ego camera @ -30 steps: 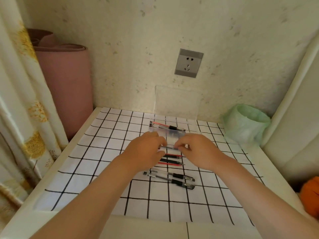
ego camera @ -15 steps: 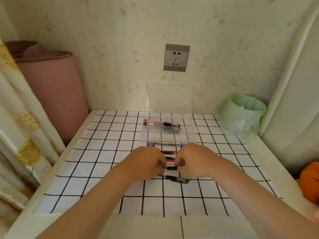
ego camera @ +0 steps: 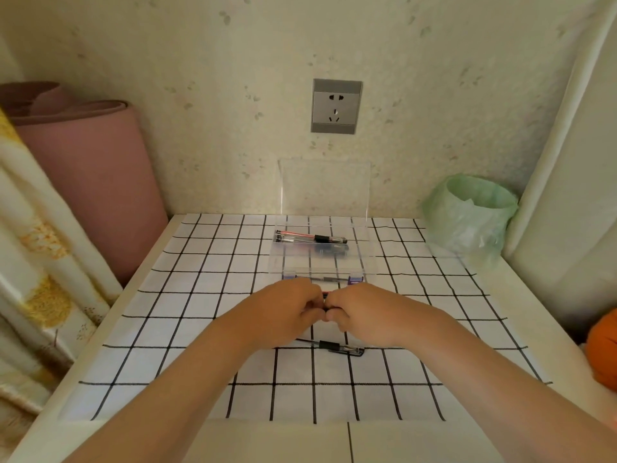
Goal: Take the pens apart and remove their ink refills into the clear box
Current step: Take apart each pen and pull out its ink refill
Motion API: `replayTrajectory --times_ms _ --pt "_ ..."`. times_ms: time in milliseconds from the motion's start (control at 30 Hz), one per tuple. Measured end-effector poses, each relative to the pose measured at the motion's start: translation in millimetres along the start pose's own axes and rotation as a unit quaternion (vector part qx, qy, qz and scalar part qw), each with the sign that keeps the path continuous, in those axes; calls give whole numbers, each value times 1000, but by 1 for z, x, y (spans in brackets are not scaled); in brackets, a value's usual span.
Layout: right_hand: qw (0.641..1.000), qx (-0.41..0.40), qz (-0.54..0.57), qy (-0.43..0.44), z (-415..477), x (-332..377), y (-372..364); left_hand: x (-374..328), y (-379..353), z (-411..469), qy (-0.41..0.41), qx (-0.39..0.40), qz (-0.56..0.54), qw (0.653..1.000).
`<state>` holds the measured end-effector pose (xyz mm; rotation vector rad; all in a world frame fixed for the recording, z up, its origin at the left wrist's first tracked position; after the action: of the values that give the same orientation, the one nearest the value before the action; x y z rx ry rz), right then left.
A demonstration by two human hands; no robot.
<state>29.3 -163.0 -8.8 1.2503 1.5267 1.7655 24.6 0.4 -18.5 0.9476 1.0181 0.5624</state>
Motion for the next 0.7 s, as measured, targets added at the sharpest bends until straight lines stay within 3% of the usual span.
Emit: replayTrajectory --times_ms 233,433,700 --pt "999 -41 5 -16 2 2 1 4 8 5 -8 -33 -12 999" --pt "988 -123 -76 49 6 7 13 8 17 5 -12 -68 -37 997" --pt "991 -118 -37 49 10 11 13 17 24 2 0 -66 -21 998"
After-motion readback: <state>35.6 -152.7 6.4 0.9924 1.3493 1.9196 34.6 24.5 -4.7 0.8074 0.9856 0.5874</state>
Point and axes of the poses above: each hand's wrist, its own z-axis towards the middle knuckle, its own y-axis out of the back of the hand, x = y × z, the point moved 2 cm from there along z, towards the middle knuckle, and after that the axes turned 14 degrees about -x, right-handed, at the moved point
